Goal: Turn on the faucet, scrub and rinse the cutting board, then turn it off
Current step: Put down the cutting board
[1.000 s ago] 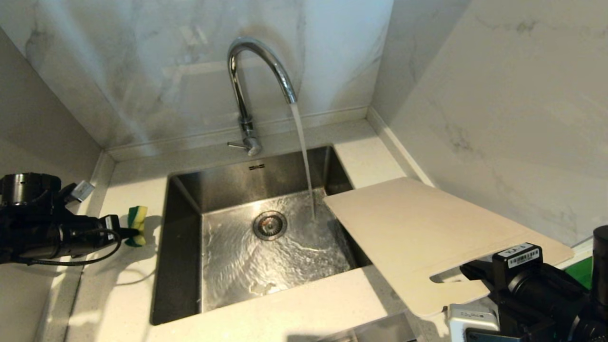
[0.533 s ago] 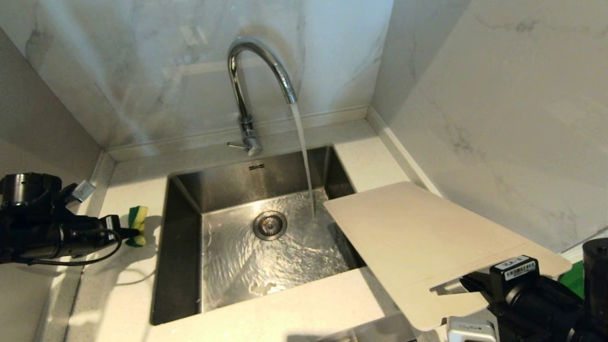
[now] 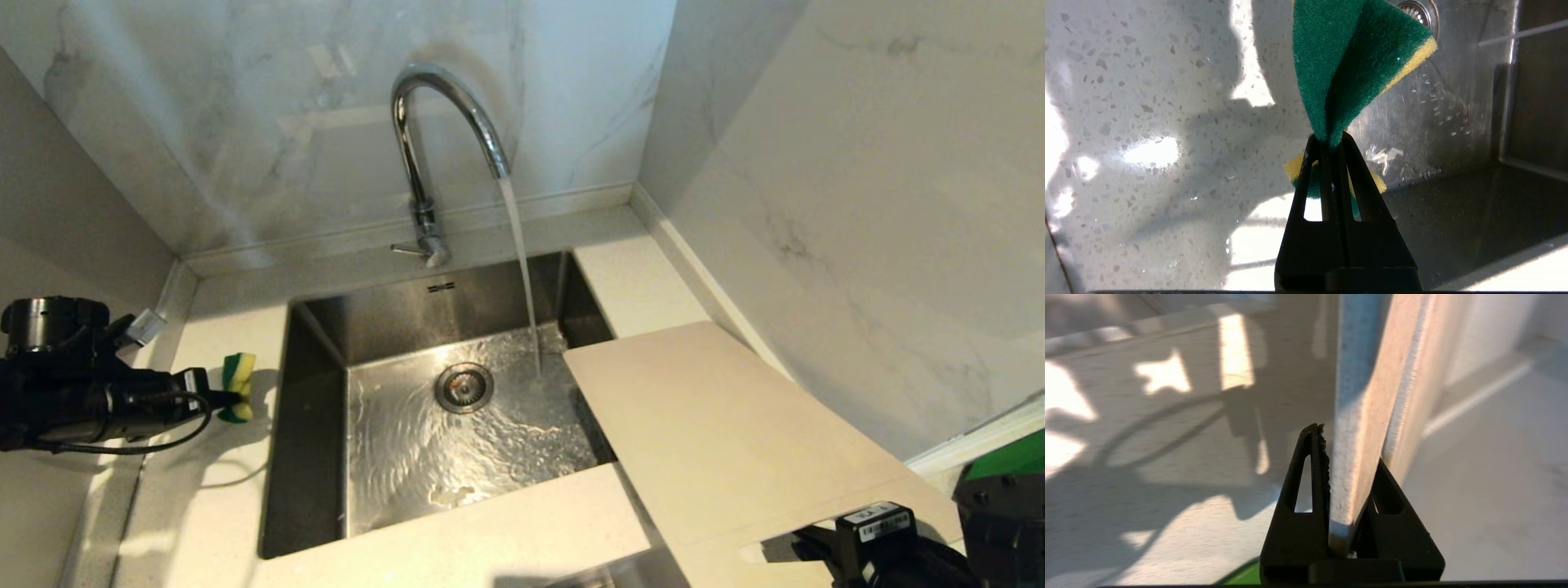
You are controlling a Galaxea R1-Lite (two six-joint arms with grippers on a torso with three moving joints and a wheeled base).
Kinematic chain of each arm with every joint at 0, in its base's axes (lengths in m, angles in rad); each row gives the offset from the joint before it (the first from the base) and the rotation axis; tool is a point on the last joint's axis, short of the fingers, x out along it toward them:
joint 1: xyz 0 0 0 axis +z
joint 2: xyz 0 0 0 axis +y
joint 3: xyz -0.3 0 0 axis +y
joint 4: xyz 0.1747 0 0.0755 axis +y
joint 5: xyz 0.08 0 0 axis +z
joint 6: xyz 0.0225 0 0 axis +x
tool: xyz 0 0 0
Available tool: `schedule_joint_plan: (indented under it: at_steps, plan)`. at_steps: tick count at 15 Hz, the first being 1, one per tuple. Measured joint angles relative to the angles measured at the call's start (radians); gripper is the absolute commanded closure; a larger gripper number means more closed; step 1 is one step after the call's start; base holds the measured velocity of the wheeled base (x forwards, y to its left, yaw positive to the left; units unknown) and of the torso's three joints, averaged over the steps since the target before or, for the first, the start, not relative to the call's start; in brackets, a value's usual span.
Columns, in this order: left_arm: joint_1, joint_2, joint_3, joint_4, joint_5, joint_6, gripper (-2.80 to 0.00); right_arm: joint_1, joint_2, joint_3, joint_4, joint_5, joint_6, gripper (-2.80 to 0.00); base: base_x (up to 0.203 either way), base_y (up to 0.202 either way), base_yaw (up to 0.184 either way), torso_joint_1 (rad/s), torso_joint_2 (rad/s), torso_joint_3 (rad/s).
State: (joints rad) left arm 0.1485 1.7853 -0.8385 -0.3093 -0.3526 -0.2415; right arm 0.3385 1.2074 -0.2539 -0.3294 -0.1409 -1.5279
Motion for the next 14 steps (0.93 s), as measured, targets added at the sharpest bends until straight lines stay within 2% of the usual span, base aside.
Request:
schedule_joint_plan:
  at_steps: [6, 9, 14]
  plan:
    - [-0.012, 0.028, 0.004, -0.047, -0.002, -0.01, 0.0, 0.001, 0.092, 0.011, 0.003, 0.063, 0.002, 0.0, 0.0, 0.0, 0.0, 0.0, 0.0, 0.0]
    - [-0.025, 0.055, 0.002, -0.113, -0.003, -0.039, 0.0, 0.001, 0.145, 0.003, 0.003, 0.09, 0.001, 0.0, 0.0, 0.0, 0.0, 0.0, 0.0, 0.0]
    - [-0.05, 0.093, -0.004, -0.127, -0.012, -0.081, 0.0, 0.001, 0.222, -0.004, 0.006, 0.157, 0.003, 0.0, 0.0, 0.0, 0.0, 0.0, 0.0, 0.0]
